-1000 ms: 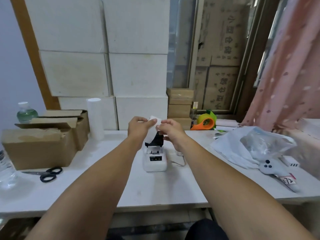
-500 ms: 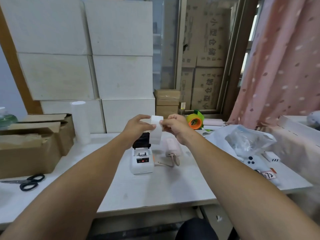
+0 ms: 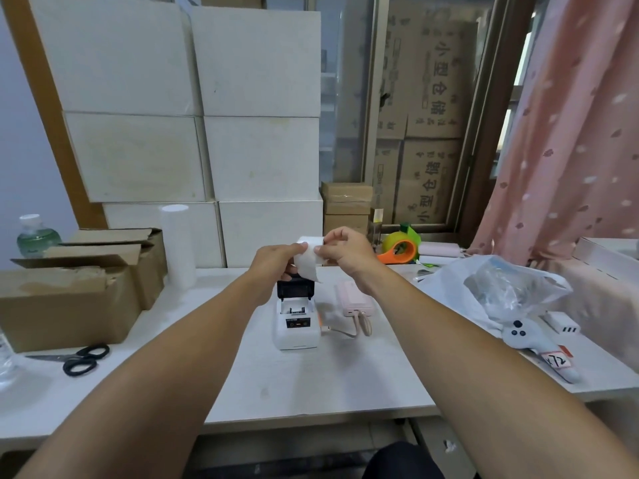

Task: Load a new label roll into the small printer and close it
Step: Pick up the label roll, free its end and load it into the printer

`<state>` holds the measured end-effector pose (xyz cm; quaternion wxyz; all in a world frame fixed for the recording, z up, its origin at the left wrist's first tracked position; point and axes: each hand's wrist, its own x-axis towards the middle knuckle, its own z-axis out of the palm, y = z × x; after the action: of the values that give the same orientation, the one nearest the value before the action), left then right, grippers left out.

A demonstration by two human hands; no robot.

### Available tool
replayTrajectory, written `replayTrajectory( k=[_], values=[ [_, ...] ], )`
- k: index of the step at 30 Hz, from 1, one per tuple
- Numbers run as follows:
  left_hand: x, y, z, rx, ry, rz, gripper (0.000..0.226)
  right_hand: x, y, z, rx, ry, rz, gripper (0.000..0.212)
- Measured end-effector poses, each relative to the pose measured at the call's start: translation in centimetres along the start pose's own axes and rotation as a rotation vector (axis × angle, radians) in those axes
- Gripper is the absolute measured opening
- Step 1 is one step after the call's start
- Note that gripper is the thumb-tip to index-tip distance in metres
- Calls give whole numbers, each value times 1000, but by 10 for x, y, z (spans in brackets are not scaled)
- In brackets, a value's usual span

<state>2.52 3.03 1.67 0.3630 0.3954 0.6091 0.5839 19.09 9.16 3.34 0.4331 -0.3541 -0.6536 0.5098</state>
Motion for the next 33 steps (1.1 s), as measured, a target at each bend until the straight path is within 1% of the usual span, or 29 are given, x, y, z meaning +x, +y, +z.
replayTrajectory(
  k=[2, 4, 6, 7, 10, 12, 14, 18, 20, 25, 29, 31, 33],
  values=[
    [-2, 0, -4, 34, -20, 27, 23, 2, 0, 1, 35, 13, 29, 25],
    [-5, 0, -7, 97, -66, 89, 20, 5, -2, 0, 125, 19, 94, 26],
    [-7, 0, -9, 174, -80, 165, 28, 8, -3, -2, 235, 7, 166, 28],
    [-6, -1, -10, 228, -55, 210, 30, 9, -5, -2, 271, -5, 197, 26],
    [-7, -1, -11, 426, 56, 311, 29, 8, -8, 1, 316, -47, 291, 11],
    [-11, -2, -8, 476, 94, 328, 33, 7, -8, 4, 348, -57, 336, 7],
    [-13, -3, -4, 505, 116, 353, 41, 7, -8, 7, 378, -58, 362, 6],
    [-16, -3, 0, 686, 194, 409, 56, 7, -10, 10, 387, -61, 368, 7],
    [-19, -2, 2, 721, 221, 423, 59, 8, -11, 13, 402, -43, 361, 7],
    [-24, -1, 7, 791, 243, 434, 51, 8, -11, 14, 424, -29, 376, 6],
    [-29, 1, 12, 786, 282, 424, 45, 5, -12, 15, 320, -43, 336, 6],
    [-30, 1, 14, 782, 294, 411, 47, 2, -13, 17, 224, -54, 280, 8],
    [-29, 1, 17, 779, 316, 413, 52, 1, -14, 19, 180, -48, 233, 13]
  ],
)
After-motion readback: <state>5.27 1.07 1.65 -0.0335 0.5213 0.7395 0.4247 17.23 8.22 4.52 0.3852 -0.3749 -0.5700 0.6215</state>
